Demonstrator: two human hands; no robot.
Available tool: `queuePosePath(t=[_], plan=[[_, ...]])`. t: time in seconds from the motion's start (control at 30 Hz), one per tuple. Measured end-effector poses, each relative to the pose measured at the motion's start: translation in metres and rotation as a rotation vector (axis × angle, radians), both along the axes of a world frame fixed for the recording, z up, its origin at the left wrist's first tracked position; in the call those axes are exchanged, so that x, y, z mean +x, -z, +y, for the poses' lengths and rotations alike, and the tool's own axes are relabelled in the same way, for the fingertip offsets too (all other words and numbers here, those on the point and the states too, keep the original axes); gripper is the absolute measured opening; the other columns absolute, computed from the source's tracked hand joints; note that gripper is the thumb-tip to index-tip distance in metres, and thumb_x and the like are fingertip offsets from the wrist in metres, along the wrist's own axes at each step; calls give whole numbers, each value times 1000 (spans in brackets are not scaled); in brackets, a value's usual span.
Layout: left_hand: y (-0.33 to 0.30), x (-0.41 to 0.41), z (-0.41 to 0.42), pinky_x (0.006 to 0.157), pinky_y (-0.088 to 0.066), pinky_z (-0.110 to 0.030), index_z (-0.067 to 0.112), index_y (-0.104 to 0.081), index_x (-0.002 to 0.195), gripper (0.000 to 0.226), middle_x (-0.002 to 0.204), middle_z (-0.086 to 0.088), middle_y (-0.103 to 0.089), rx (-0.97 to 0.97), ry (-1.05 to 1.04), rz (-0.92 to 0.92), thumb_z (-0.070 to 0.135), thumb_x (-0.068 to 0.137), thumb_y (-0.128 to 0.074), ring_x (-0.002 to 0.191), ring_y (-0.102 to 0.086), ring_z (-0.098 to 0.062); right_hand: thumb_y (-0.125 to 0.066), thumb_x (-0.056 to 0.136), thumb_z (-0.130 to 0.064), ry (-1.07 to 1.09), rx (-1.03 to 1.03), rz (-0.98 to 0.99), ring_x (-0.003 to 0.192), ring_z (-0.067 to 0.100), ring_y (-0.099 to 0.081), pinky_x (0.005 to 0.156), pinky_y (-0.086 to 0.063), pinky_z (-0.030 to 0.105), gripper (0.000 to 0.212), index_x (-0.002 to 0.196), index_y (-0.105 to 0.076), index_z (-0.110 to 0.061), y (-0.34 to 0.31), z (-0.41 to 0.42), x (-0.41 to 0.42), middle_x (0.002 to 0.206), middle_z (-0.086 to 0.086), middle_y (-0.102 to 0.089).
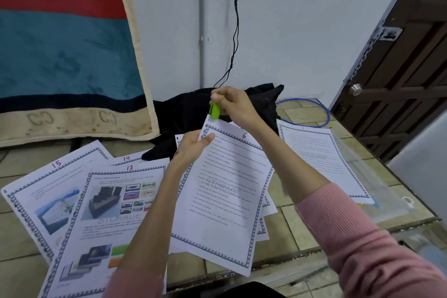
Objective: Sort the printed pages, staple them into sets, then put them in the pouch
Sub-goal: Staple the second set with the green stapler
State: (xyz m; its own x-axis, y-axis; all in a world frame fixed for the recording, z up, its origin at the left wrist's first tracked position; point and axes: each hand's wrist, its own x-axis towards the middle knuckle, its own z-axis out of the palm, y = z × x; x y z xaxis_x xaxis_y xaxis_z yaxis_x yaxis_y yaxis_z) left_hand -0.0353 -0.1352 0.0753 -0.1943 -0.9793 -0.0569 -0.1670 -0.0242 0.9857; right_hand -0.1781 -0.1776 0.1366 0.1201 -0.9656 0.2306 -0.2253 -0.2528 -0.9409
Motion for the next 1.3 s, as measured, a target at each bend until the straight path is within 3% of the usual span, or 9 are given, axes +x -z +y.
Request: queuePosePath(t=[0.3, 0.47, 0.6, 0.77, 0.83, 0.97, 1.03, 1.23, 1.3], plan=[[6, 3, -1, 81, -54, -33, 23, -66, 88, 15, 89, 2, -71, -2, 3, -16, 27, 95, -53, 87, -69, -17, -57, 92, -24, 2, 10, 141, 91, 18, -62, 86, -54, 35, 12, 101, -61, -17, 5, -4, 0, 95, 4, -65], [5, 0, 0, 80, -53, -28, 23, -64, 90, 14, 89, 4, -69, -5, 14, 12, 22, 96, -51, 85, -67, -11, -45, 98, -26, -40, 54, 145, 82, 1, -60, 67, -46, 8, 17, 105, -52, -13, 8, 3, -2, 98, 3, -64], [9, 0, -2, 85, -50, -28, 19, -64, 98, 14, 92, 7, -68, 2, 8, 0, 23, 96, -50, 91, -65, -12, -45, 98, -27, -105, 139, 123, 87, 12, -61, 86, -51, 29, 26, 113, -51, -6, 11, 3, -2, 98, 5, -65], [12, -2, 1, 71, -48, -12, 19, -63, 102, 16, 91, 10, -67, 10, 11, -20, 23, 97, -49, 85, -63, -2, -48, 97, -30, -154, 128, 323, 88, 12, -58, 86, -47, 27, 28, 110, -57, -7, 12, 3, -1, 95, 0, -63], [12, -3, 1, 70, -49, -14, 18, -64, 101, 17, 92, 6, -69, 21, 3, -21, 24, 97, -49, 84, -64, -5, -39, 99, -33, -49, 168, 176, 79, 10, -57, 78, -48, 25, 29, 99, -56, -9, 10, 1, 4, 85, -2, -60], [11, -4, -1, 79, -54, -28, 16, -66, 100, 18, 95, -1, -71, 58, -8, 5, 24, 96, -51, 88, -68, -16, -27, 98, -24, 235, 298, -514, 50, 14, -42, 51, -35, 24, 48, 58, -51, -14, -7, -4, 8, 55, 0, -49], [10, -3, 0, 77, -55, -27, 15, -65, 100, 18, 92, 1, -70, 62, -4, 7, 24, 96, -50, 86, -68, -15, -23, 97, -23, 240, 308, -601, 42, 14, -42, 47, -33, 23, 51, 54, -47, -12, -13, -5, 8, 46, -1, -48], [8, -4, 1, 69, -54, -21, 19, -65, 97, 16, 88, 4, -70, 63, -1, 22, 24, 97, -49, 81, -68, -11, -27, 98, -18, 69, 182, -116, 55, 14, -46, 52, -41, 21, 33, 75, -47, -7, -18, 0, 15, 66, 5, -50], [8, -4, 2, 66, -54, -19, 20, -65, 98, 16, 88, 4, -70, 64, 0, 17, 24, 97, -49, 80, -68, -9, -36, 95, -16, 78, 236, -146, 54, 15, -48, 50, -44, 21, 27, 75, -49, -6, -18, 2, 17, 66, 7, -52]])
